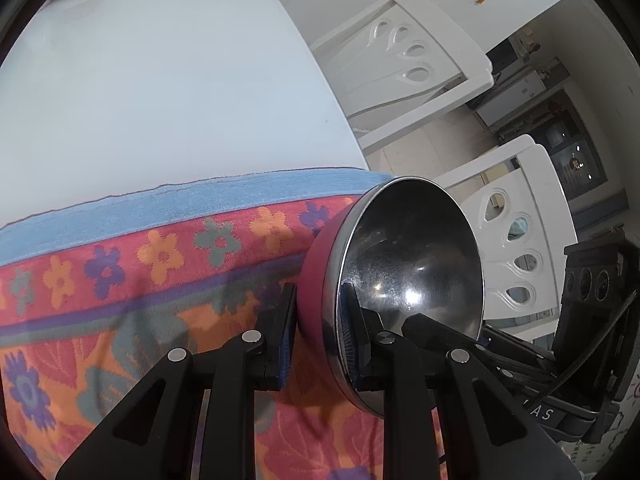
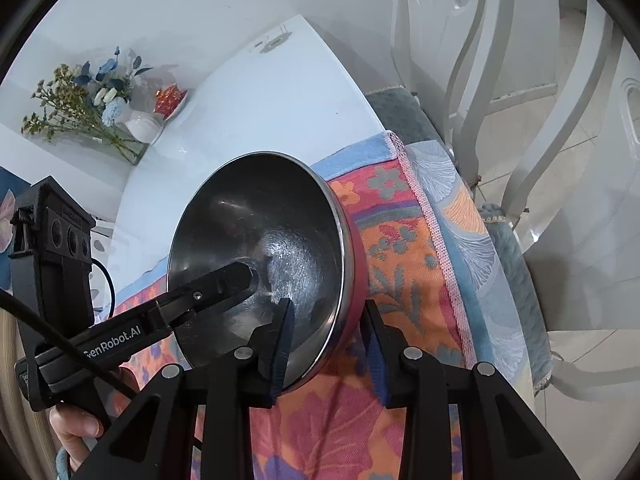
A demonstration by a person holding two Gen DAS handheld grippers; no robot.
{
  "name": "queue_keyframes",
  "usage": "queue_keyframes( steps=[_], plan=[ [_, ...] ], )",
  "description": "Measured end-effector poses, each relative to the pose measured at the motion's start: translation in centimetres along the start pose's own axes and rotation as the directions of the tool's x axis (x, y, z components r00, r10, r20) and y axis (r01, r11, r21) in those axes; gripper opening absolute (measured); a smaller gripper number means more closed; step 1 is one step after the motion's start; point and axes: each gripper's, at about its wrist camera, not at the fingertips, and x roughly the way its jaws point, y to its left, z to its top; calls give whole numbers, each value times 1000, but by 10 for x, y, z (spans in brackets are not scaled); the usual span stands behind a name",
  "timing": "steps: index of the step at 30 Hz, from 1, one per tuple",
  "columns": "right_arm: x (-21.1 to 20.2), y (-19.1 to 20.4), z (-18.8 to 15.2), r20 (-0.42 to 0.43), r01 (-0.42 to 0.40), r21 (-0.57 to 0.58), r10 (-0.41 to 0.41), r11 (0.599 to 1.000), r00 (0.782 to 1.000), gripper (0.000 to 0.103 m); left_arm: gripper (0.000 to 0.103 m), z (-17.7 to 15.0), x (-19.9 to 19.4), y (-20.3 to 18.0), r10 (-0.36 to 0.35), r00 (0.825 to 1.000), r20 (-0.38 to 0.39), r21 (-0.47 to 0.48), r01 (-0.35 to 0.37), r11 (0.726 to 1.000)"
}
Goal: Organize plates and bowls
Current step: 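Move both grippers to the red steel bowl and close them on its rim, then carry the red steel bowl with both grippers and lower it into the blue bowl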
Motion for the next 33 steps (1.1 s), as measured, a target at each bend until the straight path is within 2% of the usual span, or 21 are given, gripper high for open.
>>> queue_keyframes(
  steps=[7,14,24,33],
  plan=[
    [-30,19,-11,21,-8,-36,9,999,1000,33,18,-10,-38,-13,-8,999,47,10,8,1000],
    [-82,49,-35,69,-28,-84,34,996,997,33,18,-35,-96,-40,1,991,133,58,-9,998],
    [-160,93,-90,126,-82,-160,103,984,987,34,18,-101,-182,-68,1,969,248,40,-11,999],
    [-194,129,-143,107,-130,-242,160,961,981,34,18,-171,-241,-69,24,941,337,-19,-18,1000]
  ],
)
